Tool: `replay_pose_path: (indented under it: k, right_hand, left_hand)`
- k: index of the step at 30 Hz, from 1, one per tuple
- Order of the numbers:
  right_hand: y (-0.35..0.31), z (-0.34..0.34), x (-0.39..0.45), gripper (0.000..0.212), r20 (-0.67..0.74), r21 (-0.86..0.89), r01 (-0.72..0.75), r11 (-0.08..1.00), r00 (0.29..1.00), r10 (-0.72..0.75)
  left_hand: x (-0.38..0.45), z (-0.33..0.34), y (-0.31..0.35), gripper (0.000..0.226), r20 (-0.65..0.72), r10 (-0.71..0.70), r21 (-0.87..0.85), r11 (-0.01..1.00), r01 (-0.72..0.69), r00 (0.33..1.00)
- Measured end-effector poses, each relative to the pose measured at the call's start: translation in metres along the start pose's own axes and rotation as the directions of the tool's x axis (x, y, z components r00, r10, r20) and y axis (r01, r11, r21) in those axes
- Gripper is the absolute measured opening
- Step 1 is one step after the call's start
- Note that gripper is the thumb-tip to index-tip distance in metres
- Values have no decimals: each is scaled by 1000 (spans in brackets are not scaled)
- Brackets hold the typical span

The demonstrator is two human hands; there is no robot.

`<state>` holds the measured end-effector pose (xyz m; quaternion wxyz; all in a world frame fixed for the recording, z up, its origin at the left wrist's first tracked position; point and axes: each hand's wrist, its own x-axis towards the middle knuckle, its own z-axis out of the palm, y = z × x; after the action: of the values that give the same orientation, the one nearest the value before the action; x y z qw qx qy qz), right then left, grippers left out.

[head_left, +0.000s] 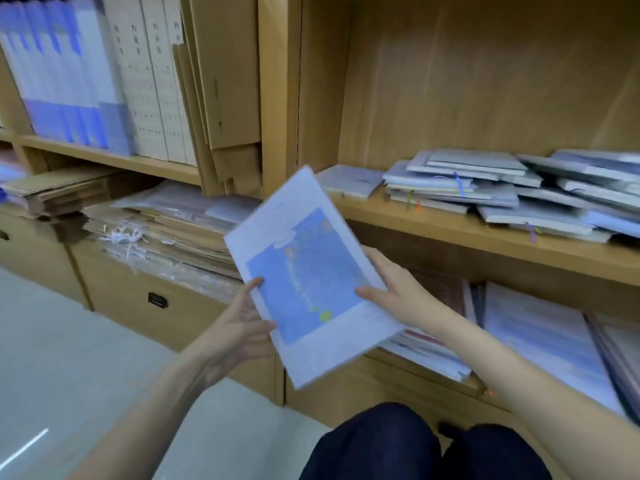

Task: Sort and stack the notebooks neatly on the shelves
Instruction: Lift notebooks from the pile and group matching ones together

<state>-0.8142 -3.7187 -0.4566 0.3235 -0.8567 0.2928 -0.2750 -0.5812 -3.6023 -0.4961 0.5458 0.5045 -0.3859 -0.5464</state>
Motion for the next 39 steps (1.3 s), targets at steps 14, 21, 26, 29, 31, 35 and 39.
replay_pose_path:
  k: [14, 21, 26, 29, 31, 35, 39]
  right_hand:
    - [127, -46, -99, 50, -431, 254, -588, 768, 642, 634]
    - [165, -129, -152, 55, -692, 269, -674, 688, 362, 625]
    - [192, -179, -175, 47, -755, 193, -723, 663, 322, 571]
    - [220, -182, -192, 49, -615, -4, -867, 498, 395, 683]
    - [234, -172, -203, 41, -508, -167, -898, 407, 433, 745]
    - [228, -169, -205, 27, -495, -318, -858, 403, 513, 701]
    - [181, -164, -185, 42, -561, -407, -657, 634, 728, 394]
  left_hand:
    - [110, 130, -51, 49, 153, -153, 91, 986, 140, 976]
    - [170, 270, -60, 54, 251, -118, 203, 977, 66, 961]
    - [189, 338, -72, 49, 327, 9, 354, 926, -131, 945]
    - [193, 348, -101, 53, 472, -148, 689, 676, -260, 869]
    - [195, 344, -118, 54, 508, -230, 765, 564, -312, 830]
    - [192, 335, -114, 47, 461, -19, 778, 488, -394, 887]
    - [169, 302, -97, 44, 525, 449, 682, 288, -673, 724]
